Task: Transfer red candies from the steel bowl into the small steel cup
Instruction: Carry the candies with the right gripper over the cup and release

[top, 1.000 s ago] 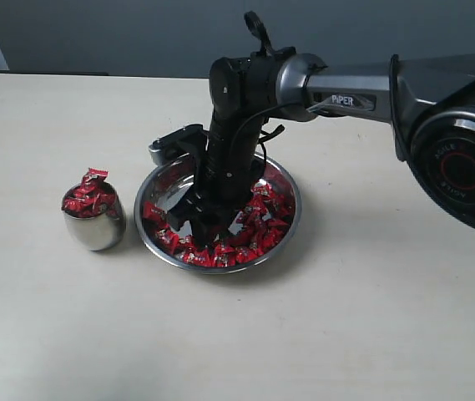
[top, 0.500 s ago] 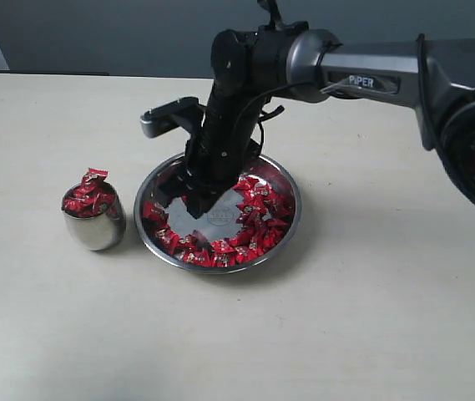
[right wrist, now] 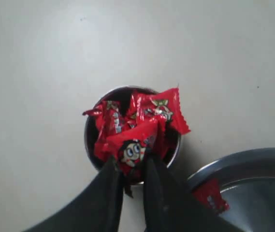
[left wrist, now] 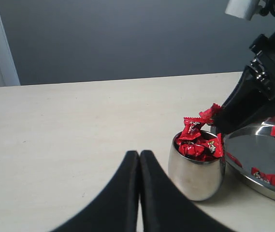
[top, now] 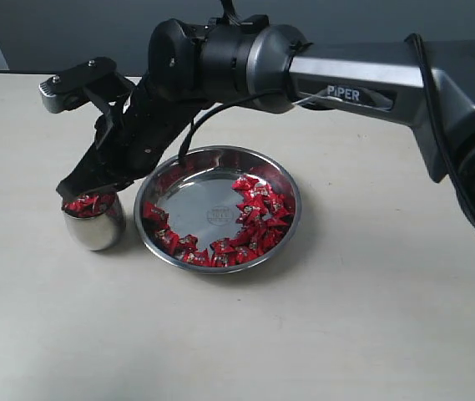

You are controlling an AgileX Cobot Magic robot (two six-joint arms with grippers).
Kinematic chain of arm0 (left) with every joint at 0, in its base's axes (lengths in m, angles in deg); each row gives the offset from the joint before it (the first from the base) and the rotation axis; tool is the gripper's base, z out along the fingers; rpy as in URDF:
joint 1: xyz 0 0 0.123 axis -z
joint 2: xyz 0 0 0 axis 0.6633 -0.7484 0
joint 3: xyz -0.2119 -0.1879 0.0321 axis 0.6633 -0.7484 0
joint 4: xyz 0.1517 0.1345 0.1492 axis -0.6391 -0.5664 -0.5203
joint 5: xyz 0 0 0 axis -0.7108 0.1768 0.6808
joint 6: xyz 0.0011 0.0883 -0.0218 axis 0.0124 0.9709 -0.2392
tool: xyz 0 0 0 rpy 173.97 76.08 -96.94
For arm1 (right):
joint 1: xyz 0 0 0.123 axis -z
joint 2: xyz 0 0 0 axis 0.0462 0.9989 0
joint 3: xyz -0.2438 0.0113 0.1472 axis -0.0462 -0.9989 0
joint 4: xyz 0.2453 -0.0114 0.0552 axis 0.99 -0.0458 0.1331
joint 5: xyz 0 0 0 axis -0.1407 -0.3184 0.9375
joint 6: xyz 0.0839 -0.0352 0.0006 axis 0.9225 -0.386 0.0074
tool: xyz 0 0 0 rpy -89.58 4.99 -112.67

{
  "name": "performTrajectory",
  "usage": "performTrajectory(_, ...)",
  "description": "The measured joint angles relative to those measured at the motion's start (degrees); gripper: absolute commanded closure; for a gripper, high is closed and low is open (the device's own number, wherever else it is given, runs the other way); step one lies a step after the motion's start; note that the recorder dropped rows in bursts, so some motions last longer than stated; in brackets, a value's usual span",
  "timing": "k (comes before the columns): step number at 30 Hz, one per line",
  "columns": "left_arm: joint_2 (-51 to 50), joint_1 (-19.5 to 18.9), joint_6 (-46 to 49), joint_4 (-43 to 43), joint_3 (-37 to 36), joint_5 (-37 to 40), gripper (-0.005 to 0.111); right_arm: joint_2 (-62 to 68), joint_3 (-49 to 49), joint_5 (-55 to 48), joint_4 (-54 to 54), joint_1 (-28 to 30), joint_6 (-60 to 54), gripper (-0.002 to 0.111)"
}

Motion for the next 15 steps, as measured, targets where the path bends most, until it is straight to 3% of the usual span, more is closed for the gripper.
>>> performTrajectory(15, 0.0, 0.0, 0.0, 0.0, 0.0, 0.0, 0.106, 0.0, 0.0, 2.7, 2.9, -0.2, -1.7, 0.093)
